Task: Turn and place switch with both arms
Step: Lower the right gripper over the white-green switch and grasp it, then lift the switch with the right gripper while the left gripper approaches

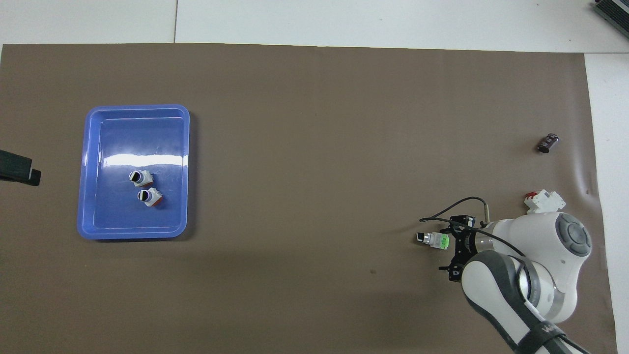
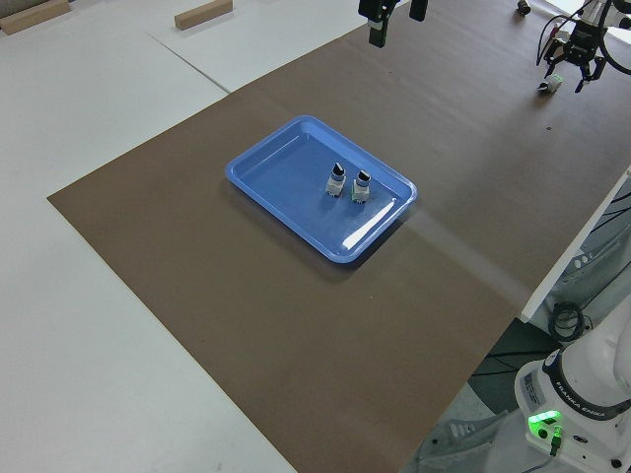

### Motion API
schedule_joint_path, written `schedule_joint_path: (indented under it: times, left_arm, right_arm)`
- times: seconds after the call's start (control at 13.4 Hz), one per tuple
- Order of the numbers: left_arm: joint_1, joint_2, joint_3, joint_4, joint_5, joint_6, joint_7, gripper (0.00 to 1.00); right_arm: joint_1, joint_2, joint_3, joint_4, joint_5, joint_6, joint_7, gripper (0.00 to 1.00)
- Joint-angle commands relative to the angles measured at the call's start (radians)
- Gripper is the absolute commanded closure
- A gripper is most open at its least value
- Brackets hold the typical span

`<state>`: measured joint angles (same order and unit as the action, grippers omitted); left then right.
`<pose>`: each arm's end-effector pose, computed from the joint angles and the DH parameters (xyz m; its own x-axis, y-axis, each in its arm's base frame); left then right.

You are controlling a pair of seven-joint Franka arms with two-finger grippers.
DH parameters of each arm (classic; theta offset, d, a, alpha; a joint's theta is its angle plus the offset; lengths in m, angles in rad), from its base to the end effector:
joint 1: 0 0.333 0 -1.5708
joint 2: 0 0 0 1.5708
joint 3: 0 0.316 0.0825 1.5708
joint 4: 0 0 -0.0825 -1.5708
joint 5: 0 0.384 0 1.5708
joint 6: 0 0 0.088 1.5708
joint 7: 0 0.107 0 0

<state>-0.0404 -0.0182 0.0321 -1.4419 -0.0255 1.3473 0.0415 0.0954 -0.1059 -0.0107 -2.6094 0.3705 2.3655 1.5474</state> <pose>0.5240 -0.0073 0.6750 0.9956 -0.0554 -0.0751 -0.0534 -0.9982 0.0289 0.4149 0.0397 0.2791 -0.1881 -0.9571 -0.2206 -0.9747 0.1544 0.1616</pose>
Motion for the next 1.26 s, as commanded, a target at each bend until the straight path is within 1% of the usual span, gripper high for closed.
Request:
schedule_joint_path:
  times: [0.0, 0.15, 0.22, 0.3, 0.37, 0.45, 0.52, 0.6, 0.67, 0.74, 0.82, 0.89, 1.04, 1.19]
  left_arm:
    - [0.001, -0.034, -0.003, -0.04, 0.015, 0.001, -0.011, 0.0]
    - [0.001, -0.034, -0.003, -0.04, 0.015, 0.004, -0.014, 0.0]
    - [0.001, -0.034, -0.003, -0.04, 0.015, 0.006, -0.014, 0.0]
    - [-0.001, -0.034, -0.003, -0.04, 0.015, 0.006, -0.015, 0.0]
    - [-0.001, -0.034, -0.004, -0.04, 0.015, 0.006, -0.014, 0.0]
    - [-0.001, -0.034, -0.004, -0.04, 0.015, 0.009, -0.012, 0.0]
    - [-0.002, -0.034, -0.004, -0.04, 0.015, 0.009, -0.006, 0.0]
    - [-0.004, -0.034, -0.004, -0.04, 0.015, 0.012, -0.002, 0.0]
    - [-0.006, -0.034, -0.006, -0.04, 0.015, 0.016, 0.001, 0.02]
    - [-0.009, -0.034, -0.006, -0.04, 0.015, 0.018, 0.0, 0.05]
    - [-0.01, -0.034, -0.008, -0.043, 0.015, 0.02, 0.003, 0.05]
    - [-0.012, -0.034, -0.009, -0.046, 0.013, 0.042, 0.003, 0.06]
    - [-0.018, -0.045, -0.015, -0.074, 0.001, 0.079, 0.0, 0.07]
    - [-0.019, -0.048, -0.04, -0.083, -0.039, 0.087, -0.014, 0.08]
  right_arm:
    - [0.001, -0.003, 0.0, -0.014, 0.022, 0.026, -0.024, 0.19]
    - [0.006, 0.011, 0.0, -0.014, 0.022, 0.041, -0.024, 0.22]
    - [0.006, 0.014, 0.0, -0.011, 0.022, 0.038, -0.024, 0.33]
    - [0.007, 0.014, 0.0, -0.008, 0.022, 0.038, -0.024, 0.5]
    - [0.015, 0.02, 0.001, -0.002, 0.021, 0.04, -0.029, 0.81]
    - [0.018, 0.029, 0.0, 0.02, 0.022, 0.029, -0.029, 1.0]
    - [0.024, 0.031, 0.0, 0.031, 0.021, 0.012, -0.071, 1.0]
    - [0.038, 0.032, 0.001, 0.046, 0.022, -0.005, -0.157, 1.0]
    - [0.035, 0.035, 0.001, 0.083, 0.022, -0.062, -0.209, 1.0]
    - [0.027, 0.038, 0.001, 0.139, 0.024, -0.14, -0.251, 1.0]
    - [0.027, 0.037, 0.001, 0.194, 0.03, -0.217, -0.309, 1.0]
    - [0.027, 0.037, 0.001, 0.25, 0.066, -0.288, -0.34, 1.0]
    - [0.026, 0.02, 0.0, 0.337, 0.196, -0.386, -0.371, 1.0]
    - [0.035, 0.037, 0.0, 0.461, 0.316, -0.487, -0.371, 1.0]
